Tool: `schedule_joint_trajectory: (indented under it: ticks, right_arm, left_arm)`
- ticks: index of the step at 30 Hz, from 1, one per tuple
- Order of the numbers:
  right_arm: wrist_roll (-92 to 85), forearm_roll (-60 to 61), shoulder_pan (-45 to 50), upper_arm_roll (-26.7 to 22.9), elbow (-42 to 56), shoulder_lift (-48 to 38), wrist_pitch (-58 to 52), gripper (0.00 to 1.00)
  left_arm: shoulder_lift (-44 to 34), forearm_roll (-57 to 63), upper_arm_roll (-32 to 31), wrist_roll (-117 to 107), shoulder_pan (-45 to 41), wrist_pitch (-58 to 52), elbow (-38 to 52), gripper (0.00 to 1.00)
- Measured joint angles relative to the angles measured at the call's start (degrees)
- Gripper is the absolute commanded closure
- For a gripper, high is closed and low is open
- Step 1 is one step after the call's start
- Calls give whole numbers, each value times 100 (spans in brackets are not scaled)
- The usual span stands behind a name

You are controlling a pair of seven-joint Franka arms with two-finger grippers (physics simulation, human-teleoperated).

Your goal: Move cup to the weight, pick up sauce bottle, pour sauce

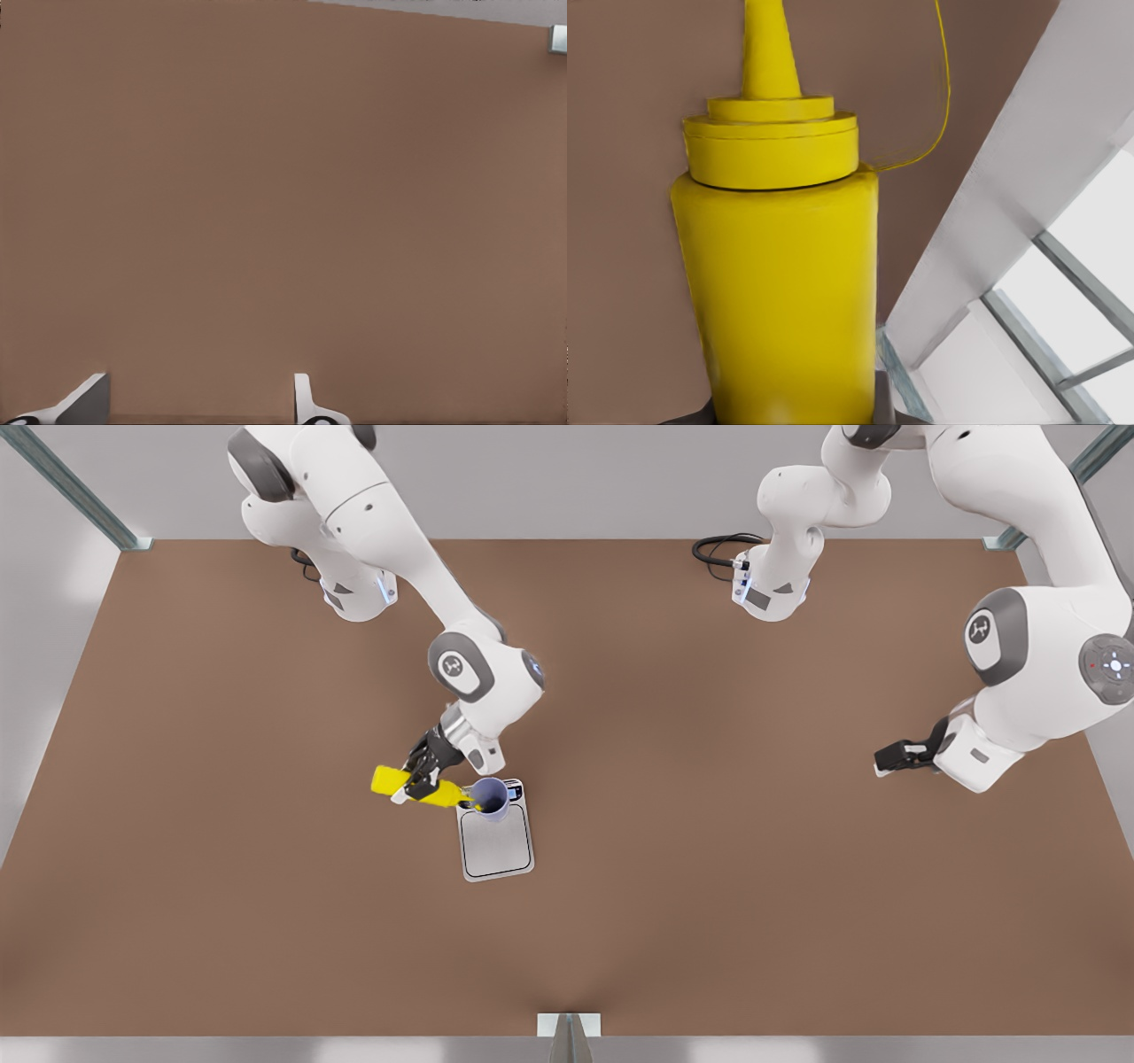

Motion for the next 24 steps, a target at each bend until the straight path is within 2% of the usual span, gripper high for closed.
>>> schedule_joint_trajectory:
  ticks: [5, 8, 14, 17, 18, 24]
  right_arm:
    - [-349, 1980, -555, 2, 135, -266, 265, 47]
    - [-1412, 3229, -1186, -15, 205, -349, 510, 47]
    - [-4655, 5200, -2568, -27, 143, -267, 1341, 47]
    - [-6362, 6464, -3172, -27, -154, -187, 2142, 47]
    - [-7045, 7229, -3422, -34, -184, -100, 2163, 47]
    - [-8654, 9859, -4327, -18, -484, 291, 1705, 47]
  left_arm:
    - [-91, -2, -9, -9, -18, -35, 10, 0]
    - [-80, -2, -17, -123, -16, -30, 9, 0]
    - [-92, 3, -35, -290, -124, -38, 9, 0]
    - [-94, 5, -35, -299, -137, -38, 9, 0]
    - [-93, 5, -35, -291, -133, -38, 9, 0]
    - [-102, 6, -26, -299, -133, -38, 18, 0]
